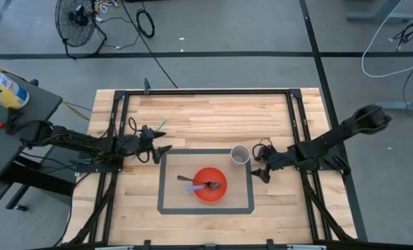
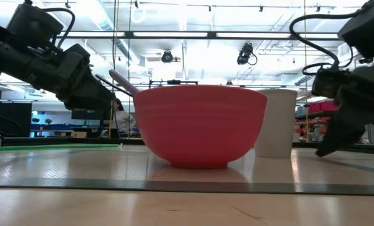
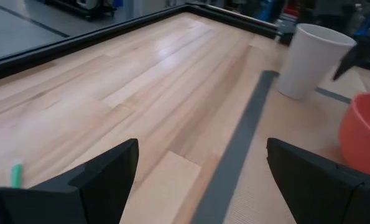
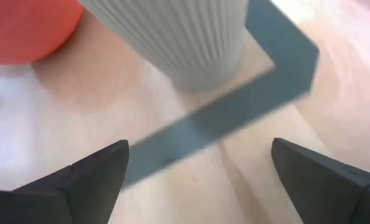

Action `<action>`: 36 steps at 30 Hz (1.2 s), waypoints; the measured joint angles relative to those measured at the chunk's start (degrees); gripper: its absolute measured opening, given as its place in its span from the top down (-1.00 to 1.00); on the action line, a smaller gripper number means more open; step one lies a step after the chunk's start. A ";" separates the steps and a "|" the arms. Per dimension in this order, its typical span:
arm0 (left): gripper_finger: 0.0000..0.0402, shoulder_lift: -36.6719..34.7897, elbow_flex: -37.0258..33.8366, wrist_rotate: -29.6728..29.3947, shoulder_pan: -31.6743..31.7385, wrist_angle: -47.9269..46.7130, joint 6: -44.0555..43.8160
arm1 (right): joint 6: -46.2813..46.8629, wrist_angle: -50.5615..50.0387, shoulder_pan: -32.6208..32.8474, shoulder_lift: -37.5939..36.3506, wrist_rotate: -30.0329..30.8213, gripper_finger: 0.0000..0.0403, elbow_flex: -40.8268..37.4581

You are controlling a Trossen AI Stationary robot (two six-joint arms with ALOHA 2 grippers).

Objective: Pick & Place Utensil
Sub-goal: Put the green straw into the white cup on the brown mat

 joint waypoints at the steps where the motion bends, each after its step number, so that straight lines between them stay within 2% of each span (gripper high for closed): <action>1: -0.79 0.00 0.00 -0.01 0.64 -0.01 -0.20 | 1.23 -2.00 -0.01 -1.95 -0.56 -0.99 -0.01; 5: -0.79 0.00 0.03 0.07 4.17 -0.85 -0.84 | 2.68 -7.03 -0.01 -8.13 -0.44 -0.99 -0.03; 7: -0.79 0.00 1.25 0.15 6.26 -5.51 -1.34 | 3.27 -9.65 -0.01 -10.54 -0.41 -0.99 0.03; 10: -0.79 0.00 6.28 0.15 9.24 -20.11 -2.01 | 5.20 -19.04 -0.01 -12.54 1.15 -0.99 2.48; 12: -0.78 0.21 10.33 0.15 10.78 -30.02 -2.70 | 5.00 -24.20 -0.01 -12.48 4.36 -0.98 3.98; 17: -0.70 0.42 18.35 0.81 13.49 -50.75 -6.73 | -4.73 -19.43 0.04 -8.88 6.47 -0.91 4.29; 20: -0.67 0.42 19.43 1.73 15.01 -58.65 -11.77 | -7.30 -18.04 0.01 -4.51 8.44 -0.85 4.29; 27: -0.67 0.42 16.94 1.68 16.37 -61.35 -14.73 | -10.06 -11.36 0.06 5.05 11.48 -0.80 4.38; 31: -0.67 0.42 16.44 1.65 16.35 -61.24 -14.74 | -12.13 -6.68 0.01 6.49 13.64 -0.80 4.29; 36: -0.67 0.42 16.44 1.71 16.42 -61.63 -14.76 | -12.94 -7.34 0.01 6.62 13.31 -0.80 4.29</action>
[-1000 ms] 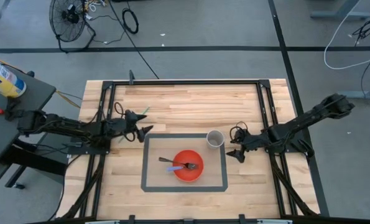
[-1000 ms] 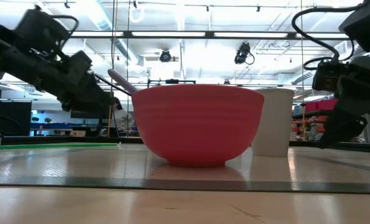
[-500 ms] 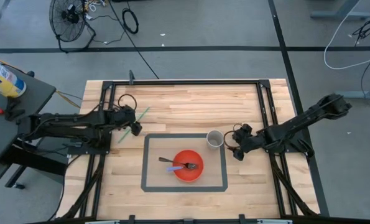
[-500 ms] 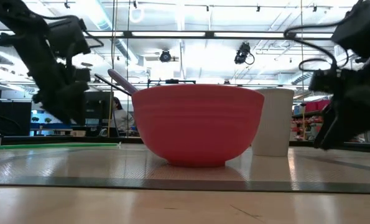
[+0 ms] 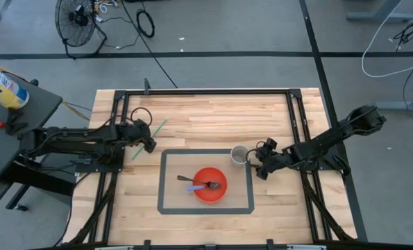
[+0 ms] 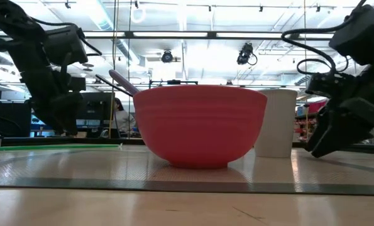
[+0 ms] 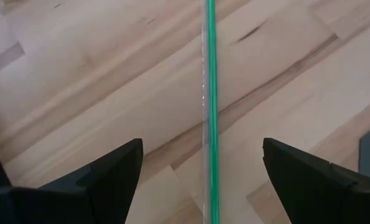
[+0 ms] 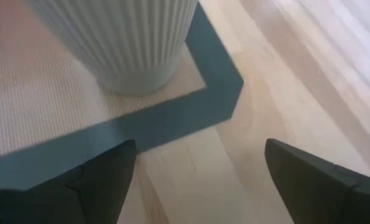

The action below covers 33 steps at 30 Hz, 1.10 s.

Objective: Pick & Place Utensil
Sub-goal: Put the green straw into the white cup on the brown mat

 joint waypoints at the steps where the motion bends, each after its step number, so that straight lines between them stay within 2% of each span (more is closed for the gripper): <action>1: -0.67 0.00 -0.02 0.06 0.00 -0.23 -0.21 | -0.06 -0.56 0.00 -0.02 -0.62 -0.80 0.02; 4: -0.67 0.00 0.00 1.48 0.75 -0.45 -0.99 | 0.73 -6.13 -0.02 -0.83 -2.21 -0.80 1.82; 9: -0.66 1.15 -0.02 4.61 4.05 1.07 -0.20 | 2.82 -23.05 0.00 -2.45 -2.65 -0.80 9.54; 16: -0.61 10.10 -0.02 5.98 6.17 13.95 3.50 | 5.19 -37.01 0.34 -3.06 -4.23 -0.80 20.22; 22: -0.34 16.97 0.09 0.91 8.51 15.96 4.50 | 8.15 -42.69 3.06 -3.06 -3.63 -0.80 24.28; 27: -0.08 18.08 0.16 4.56 9.30 18.57 4.55 | 10.82 -42.63 4.45 -3.06 -3.57 -0.80 24.44; 33: 0.24 18.14 0.15 4.44 9.25 17.63 2.76 | 13.08 -41.40 4.59 -3.06 -3.54 -0.80 24.44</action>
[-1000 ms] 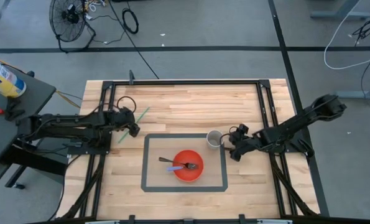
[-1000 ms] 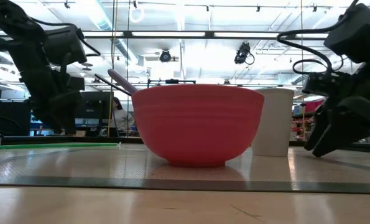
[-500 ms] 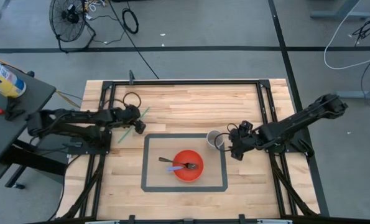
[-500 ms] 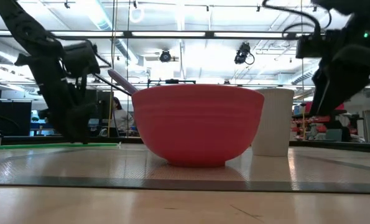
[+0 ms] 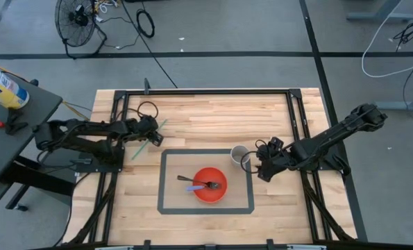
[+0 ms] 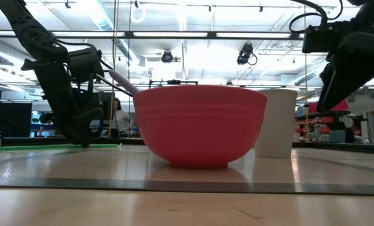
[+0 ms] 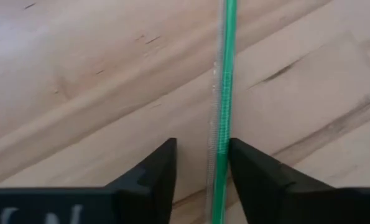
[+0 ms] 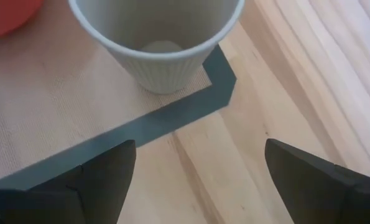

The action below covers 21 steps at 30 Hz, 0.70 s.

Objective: Pick & Place Utensil
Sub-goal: Put the green straw into the white cup on the brown mat

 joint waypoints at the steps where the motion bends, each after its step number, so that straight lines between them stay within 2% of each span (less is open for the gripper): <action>1: 0.30 0.05 0.00 -0.04 0.00 -0.04 -0.40 | 0.01 0.35 0.00 0.00 0.00 -0.80 0.00; 8: 0.57 0.09 0.04 0.24 0.00 -2.24 -3.10 | -0.41 2.16 0.00 0.00 0.00 -0.80 0.00; 21: 0.82 0.02 0.02 0.87 -0.02 -3.87 -4.21 | -0.27 2.23 0.00 0.00 1.03 -0.80 0.00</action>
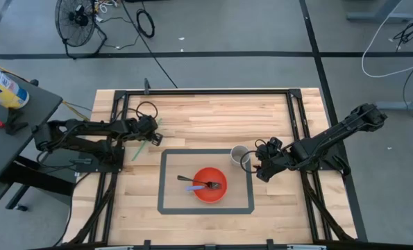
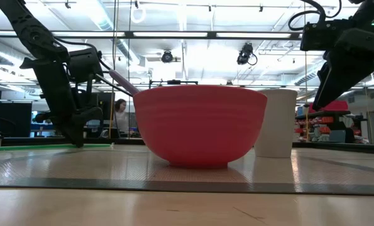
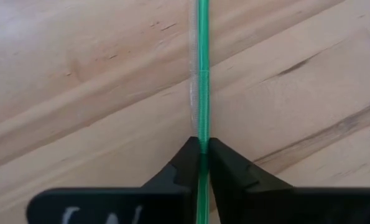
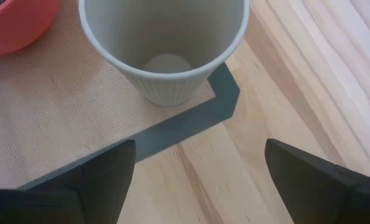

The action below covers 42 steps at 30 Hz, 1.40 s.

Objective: Pick & Place Utensil
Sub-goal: Put the green straw into the white cup on the brown mat

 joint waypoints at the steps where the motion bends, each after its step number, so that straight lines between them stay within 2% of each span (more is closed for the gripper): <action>1: 0.84 0.00 -0.02 0.02 0.00 -0.02 0.02 | 0.00 0.00 0.00 0.00 0.00 -0.80 0.00; 14: 0.89 0.13 0.94 0.03 -0.02 -0.58 2.12 | -1.90 -1.10 -0.02 -1.58 -0.75 -0.80 1.75; 22: 0.89 0.21 5.15 4.32 -0.34 -0.77 5.79 | -3.90 -0.54 -0.02 -3.98 3.07 -0.80 3.13; 26: 0.89 -2.14 5.73 3.41 -2.89 -0.33 5.90 | -3.83 -0.44 -0.02 -4.63 5.20 -0.80 3.13; 29: 0.89 -5.98 5.73 0.64 -5.49 -0.01 4.57 | -4.69 0.56 -0.01 -5.33 8.54 -0.80 3.13; 33: 0.89 -11.56 5.82 -3.34 -10.38 4.30 4.17 | -6.40 6.08 -0.09 -5.95 15.08 -0.80 3.10; 36: 0.89 -14.71 5.86 -4.99 -13.84 9.75 4.76 | -10.99 13.70 -0.33 -5.92 19.70 -0.80 3.10; 42: 0.89 -15.91 5.92 -6.31 -20.54 23.78 12.14 | -23.75 36.14 -2.78 -5.90 26.21 -0.80 3.10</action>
